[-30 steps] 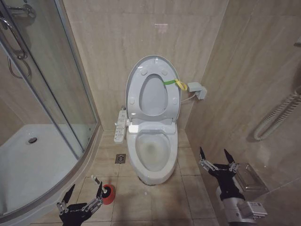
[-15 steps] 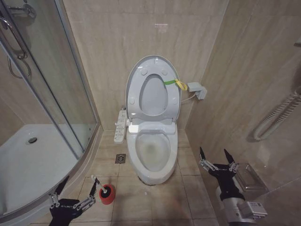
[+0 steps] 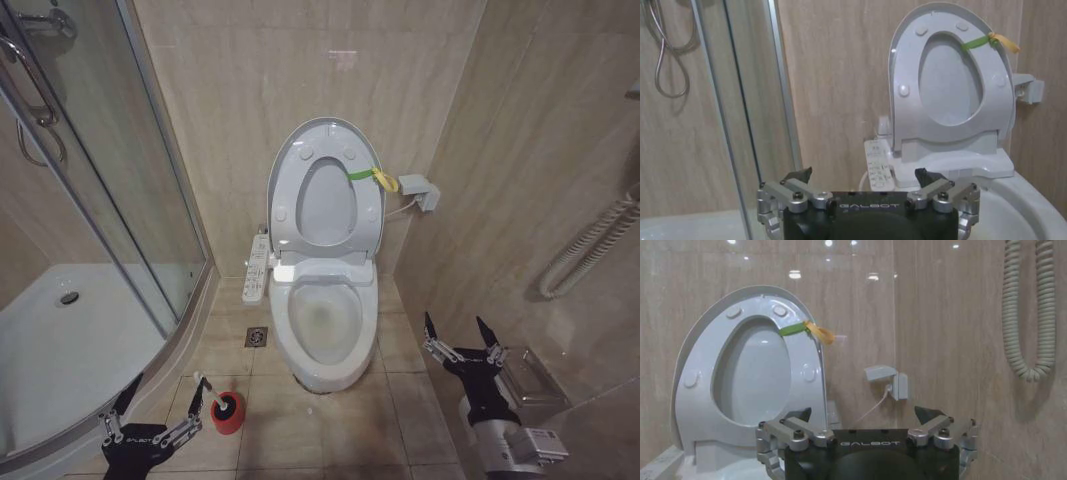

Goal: Open the toilet lid, clean the toilet bowl with a toilet brush, close the toilet lid, and flush.

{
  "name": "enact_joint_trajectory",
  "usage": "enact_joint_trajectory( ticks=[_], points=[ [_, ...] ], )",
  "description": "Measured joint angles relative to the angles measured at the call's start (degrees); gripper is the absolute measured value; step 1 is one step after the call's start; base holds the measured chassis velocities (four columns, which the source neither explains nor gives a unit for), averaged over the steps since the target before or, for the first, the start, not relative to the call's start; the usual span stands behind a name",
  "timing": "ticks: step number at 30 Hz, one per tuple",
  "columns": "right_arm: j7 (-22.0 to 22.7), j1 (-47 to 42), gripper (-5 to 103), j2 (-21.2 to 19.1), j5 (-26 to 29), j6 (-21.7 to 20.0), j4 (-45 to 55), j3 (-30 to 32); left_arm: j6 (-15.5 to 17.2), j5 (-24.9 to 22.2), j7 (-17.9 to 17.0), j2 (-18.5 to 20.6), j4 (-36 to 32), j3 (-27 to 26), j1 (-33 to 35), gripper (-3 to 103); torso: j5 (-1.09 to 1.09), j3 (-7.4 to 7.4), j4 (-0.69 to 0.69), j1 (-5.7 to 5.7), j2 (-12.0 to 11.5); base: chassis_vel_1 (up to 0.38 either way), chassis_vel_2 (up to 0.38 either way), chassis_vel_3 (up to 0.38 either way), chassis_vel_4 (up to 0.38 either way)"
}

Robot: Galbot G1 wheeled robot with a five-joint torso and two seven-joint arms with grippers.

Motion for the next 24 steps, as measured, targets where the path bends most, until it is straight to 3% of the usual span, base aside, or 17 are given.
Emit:
enact_joint_trajectory(
  ticks=[14,24],
  points=[
    [0.0,0.0,100,0.0,0.0,0.0,0.0,0.0,0.0,-0.4,-0.9,-0.2,0.0,-0.2,0.3,100,0.00,0.00,0.00,0.00,0.0,0.000,0.000,0.000,0.000],
    [0.0,0.0,100,0.0,0.0,0.0,0.0,0.0,0.0,-0.5,-0.8,-0.1,0.0,3.2,-1.8,100,0.00,0.00,0.00,0.00,0.0,0.000,0.000,0.000,0.000]
  ],
)
